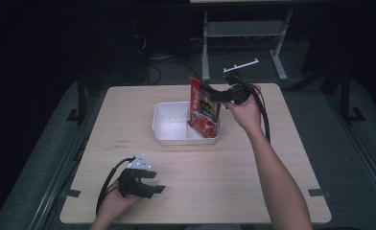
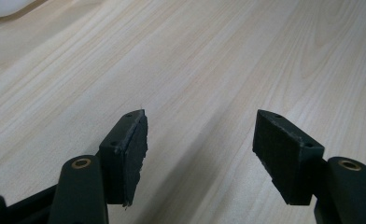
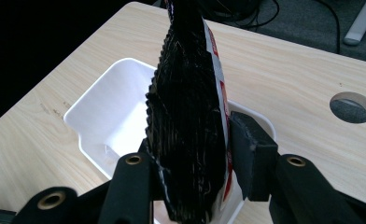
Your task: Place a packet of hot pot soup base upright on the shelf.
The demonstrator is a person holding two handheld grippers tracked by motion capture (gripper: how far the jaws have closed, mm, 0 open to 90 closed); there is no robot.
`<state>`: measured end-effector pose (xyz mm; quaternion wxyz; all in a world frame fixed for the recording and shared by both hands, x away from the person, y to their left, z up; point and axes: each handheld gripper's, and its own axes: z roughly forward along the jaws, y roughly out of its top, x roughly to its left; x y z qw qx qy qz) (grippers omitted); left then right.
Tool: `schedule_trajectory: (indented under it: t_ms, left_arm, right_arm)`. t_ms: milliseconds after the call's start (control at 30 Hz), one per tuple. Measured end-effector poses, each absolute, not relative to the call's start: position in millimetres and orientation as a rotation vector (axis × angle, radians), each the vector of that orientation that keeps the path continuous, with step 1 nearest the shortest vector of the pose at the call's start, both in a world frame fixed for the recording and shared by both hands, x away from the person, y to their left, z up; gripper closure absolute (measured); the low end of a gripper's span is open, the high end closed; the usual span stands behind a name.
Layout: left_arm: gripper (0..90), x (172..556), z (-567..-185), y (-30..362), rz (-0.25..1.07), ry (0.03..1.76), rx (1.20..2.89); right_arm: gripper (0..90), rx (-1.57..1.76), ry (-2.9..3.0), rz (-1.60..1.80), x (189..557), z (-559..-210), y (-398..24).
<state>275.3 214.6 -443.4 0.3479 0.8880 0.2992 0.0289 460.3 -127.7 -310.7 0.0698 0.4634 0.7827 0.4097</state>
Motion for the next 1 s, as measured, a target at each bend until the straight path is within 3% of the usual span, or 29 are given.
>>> schedule_trajectory:
  t_ms: [1000]
  left_arm:
    - [34.0, 276, -443, 216, 0.074, 0.776, 2.305]
  right_arm:
    - [48.0, 1.395, 2.393, 1.276, 447, -318, -144]
